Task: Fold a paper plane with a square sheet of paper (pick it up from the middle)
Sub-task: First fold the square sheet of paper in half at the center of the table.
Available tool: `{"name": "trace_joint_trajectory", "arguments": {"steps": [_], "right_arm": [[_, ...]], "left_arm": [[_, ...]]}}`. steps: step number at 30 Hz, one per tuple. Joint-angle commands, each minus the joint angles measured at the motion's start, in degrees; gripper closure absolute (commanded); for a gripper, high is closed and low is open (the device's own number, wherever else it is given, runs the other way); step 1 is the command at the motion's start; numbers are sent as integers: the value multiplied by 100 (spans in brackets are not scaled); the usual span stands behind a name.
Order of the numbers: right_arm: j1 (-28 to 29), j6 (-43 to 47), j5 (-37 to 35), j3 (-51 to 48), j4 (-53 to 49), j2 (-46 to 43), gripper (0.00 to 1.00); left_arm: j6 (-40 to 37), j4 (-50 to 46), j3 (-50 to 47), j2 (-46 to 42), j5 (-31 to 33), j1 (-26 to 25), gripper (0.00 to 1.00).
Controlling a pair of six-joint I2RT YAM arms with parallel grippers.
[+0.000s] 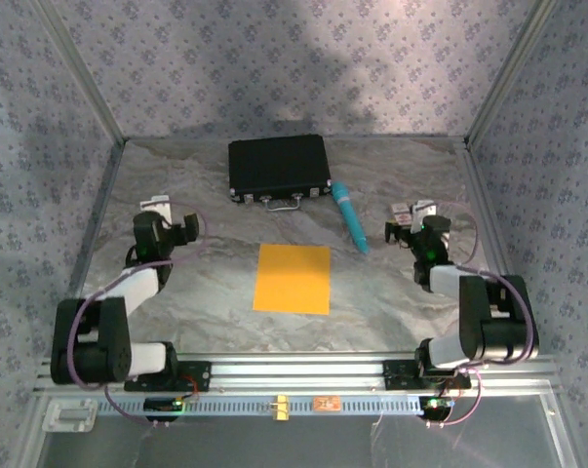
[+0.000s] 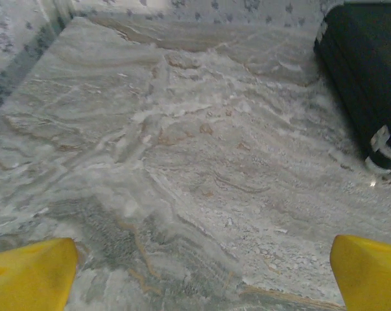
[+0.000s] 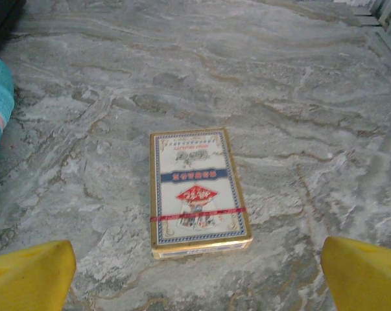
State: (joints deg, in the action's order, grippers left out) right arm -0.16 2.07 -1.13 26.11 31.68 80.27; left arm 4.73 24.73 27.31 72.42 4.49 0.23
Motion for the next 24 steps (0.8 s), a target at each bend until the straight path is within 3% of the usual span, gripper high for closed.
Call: {"name": "trace_joint_trajectory", "arguments": {"steps": [1,5,6,8,10,12,14,17,24], "right_arm": [[27,-415,-327,768,-1908,-619,1],[34,-1390,-308,1246,-3396,-1237,1],[17,-1721,-254,1353,-3714,-1339,1],[-18,-2361,22,1602,-4448,-1506,1],[-44,-2661,416,1635,-4846,-1582,1],[-78,-2907,873,1600,-5131,-1614,1],[-25,-3102,1512,1493,-5204,-1708,1],[279,-3274,2104,1207,-4977,-1915,1],[970,-3619,1688,1006,-5139,-1936,1]], "left_arm": [[632,-1275,460,-536,424,-27,0],[2248,-3066,1240,-849,1203,-33,0],[2204,-3301,1347,-937,1125,-34,0],[2315,-3428,1263,-1162,731,-23,0],[2982,-3619,1128,-1365,361,14,0],[3054,-3380,959,-1465,-778,19,0],[3248,-3489,960,-1474,-1405,-185,0],[3085,-3905,1106,-1415,-1282,-1163,0],[3334,-4464,1621,-81,-38,-3879,0]]}}
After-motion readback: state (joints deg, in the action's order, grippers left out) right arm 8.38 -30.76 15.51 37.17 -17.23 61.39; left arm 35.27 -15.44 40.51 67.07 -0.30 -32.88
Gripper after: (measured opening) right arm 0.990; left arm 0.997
